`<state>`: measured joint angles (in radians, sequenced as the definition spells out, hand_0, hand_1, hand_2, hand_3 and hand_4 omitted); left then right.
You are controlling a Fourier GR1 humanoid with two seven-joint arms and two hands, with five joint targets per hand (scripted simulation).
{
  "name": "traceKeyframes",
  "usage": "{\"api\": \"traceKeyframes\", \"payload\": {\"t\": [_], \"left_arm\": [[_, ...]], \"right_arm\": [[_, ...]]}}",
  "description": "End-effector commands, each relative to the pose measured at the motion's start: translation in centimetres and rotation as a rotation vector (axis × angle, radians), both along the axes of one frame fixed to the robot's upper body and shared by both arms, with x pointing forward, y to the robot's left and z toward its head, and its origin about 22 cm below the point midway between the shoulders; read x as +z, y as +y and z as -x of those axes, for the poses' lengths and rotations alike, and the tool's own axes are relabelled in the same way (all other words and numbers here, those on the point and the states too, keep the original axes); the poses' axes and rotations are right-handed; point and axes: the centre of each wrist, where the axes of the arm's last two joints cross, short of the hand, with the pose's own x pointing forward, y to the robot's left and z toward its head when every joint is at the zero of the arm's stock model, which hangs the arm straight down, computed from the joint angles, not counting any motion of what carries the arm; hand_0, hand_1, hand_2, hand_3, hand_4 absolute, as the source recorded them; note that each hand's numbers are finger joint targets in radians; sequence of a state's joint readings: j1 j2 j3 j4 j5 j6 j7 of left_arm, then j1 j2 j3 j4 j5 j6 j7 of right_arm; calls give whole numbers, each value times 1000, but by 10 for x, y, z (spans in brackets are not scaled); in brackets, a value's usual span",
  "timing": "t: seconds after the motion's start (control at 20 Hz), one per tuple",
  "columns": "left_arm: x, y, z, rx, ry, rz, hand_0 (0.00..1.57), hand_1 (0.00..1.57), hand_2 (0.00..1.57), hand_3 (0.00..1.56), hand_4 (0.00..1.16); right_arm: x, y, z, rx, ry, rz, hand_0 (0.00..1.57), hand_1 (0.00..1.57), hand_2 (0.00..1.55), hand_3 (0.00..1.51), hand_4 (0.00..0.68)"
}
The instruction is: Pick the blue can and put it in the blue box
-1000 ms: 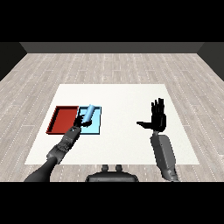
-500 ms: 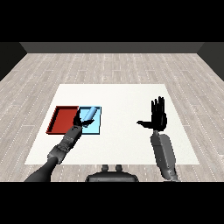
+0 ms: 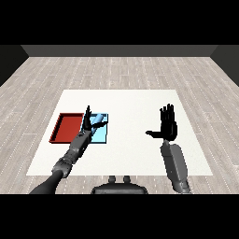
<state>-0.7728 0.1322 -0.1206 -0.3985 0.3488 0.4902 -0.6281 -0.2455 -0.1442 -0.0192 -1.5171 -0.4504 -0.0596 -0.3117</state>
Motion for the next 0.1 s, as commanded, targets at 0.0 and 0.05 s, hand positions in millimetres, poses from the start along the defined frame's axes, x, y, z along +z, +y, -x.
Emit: {"api": "traceKeyframes", "payload": {"t": [0.0, 0.05], "left_arm": [[5, -9, 10, -168, -237, 115, 0, 0, 0, 0, 0], [-1, -2, 18, -184, -232, 125, 0, 0, 0, 0, 0]], "right_arm": [[-13, -13, 4, -1, 31, 22, 0, 0, 0, 0, 0], [-13, -1, 9, 28, 29, 25, 0, 0, 0, 0, 0]]}}
